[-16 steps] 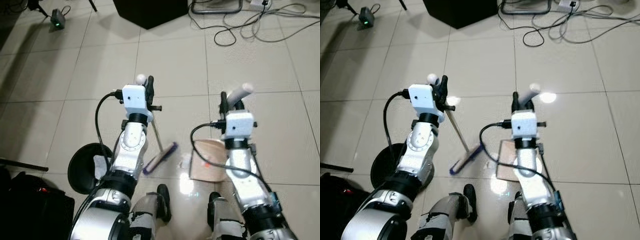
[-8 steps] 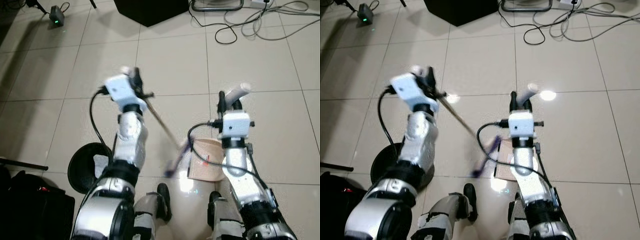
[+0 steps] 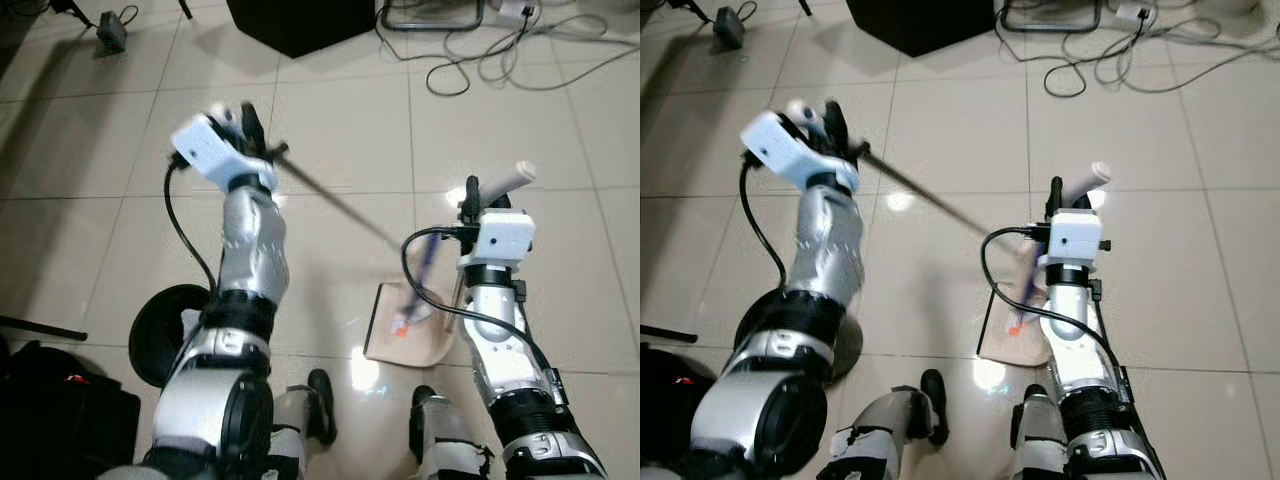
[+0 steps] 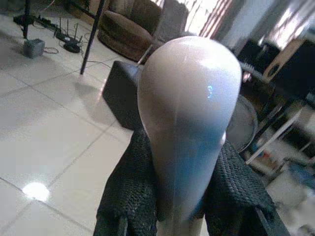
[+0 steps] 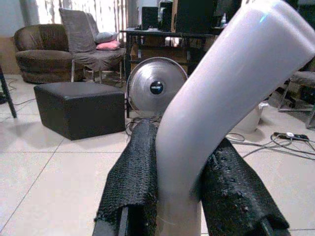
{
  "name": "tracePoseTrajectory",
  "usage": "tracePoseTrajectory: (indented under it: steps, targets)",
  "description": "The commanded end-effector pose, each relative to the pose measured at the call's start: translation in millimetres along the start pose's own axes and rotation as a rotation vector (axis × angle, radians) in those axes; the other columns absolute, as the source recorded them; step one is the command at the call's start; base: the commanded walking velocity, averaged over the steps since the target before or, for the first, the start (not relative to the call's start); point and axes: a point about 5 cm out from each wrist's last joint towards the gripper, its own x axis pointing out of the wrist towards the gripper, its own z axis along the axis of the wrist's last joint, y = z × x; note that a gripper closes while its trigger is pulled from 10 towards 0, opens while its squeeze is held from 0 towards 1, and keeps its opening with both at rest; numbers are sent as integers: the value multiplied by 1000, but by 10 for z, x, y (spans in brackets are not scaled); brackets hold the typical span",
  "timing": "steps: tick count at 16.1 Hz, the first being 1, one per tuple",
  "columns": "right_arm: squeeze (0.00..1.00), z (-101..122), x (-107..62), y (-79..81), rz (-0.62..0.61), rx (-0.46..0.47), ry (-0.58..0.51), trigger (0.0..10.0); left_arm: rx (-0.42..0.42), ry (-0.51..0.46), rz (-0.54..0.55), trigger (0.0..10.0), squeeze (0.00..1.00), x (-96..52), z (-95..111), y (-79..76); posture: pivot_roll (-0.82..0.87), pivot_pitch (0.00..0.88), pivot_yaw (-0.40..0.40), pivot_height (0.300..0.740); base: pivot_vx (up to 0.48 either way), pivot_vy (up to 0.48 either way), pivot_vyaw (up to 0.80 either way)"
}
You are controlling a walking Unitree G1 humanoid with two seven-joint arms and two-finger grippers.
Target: Sweep floor
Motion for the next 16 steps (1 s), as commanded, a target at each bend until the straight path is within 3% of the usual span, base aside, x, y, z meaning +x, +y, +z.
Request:
tracePoseTrajectory:
  steps: [1, 5, 10, 11, 12, 13, 14, 15, 16]
  targets:
    - [0, -72, -44, 5, 15, 16, 45, 10000, -46, -41, -39, 10000, 0, 48, 117, -80, 13, 166, 119, 740, 0, 0, 0]
    - [0, 28, -20, -125, 26, 47, 13, 10000, 224, -133, -142, 10000, 0, 133, 480, 114, -19, 100, 94, 740, 0, 0, 0]
    - [0, 193, 8, -272, 13, 113, -30, 10000, 290, -204, -247, 10000, 0, 160, 861, 166, -33, 45, 83, 740, 0, 0, 0]
    - [0, 215, 14, -284, 10, 124, -34, 10000, 310, -210, -250, 10000, 0, 159, 883, 180, -33, 40, 82, 740, 0, 0, 0]
    - [0, 263, 25, -312, 1, 152, -41, 10000, 377, -205, -242, 10000, 0, 158, 898, 239, -35, 35, 82, 740, 0, 0, 0]
    - [0, 347, 34, -357, -11, 197, -55, 10000, 504, -179, -242, 10000, 0, 129, 867, 351, -36, 30, 84, 740, 0, 0, 0]
    - [0, 383, 36, -378, -17, 209, -60, 10000, 554, -155, -247, 10000, 0, 108, 829, 391, -37, 29, 85, 740, 0, 0, 0]
    - [0, 467, 33, -430, -26, 233, -68, 10000, 638, -101, -272, 10000, 0, 36, 732, 458, -40, 27, 88, 740, 0, 0, 0]
    - [0, 532, 29, -477, -19, 239, -53, 10000, 659, -61, -291, 10000, 0, -50, 638, 512, -49, 27, 94, 740, 0, 0, 0]
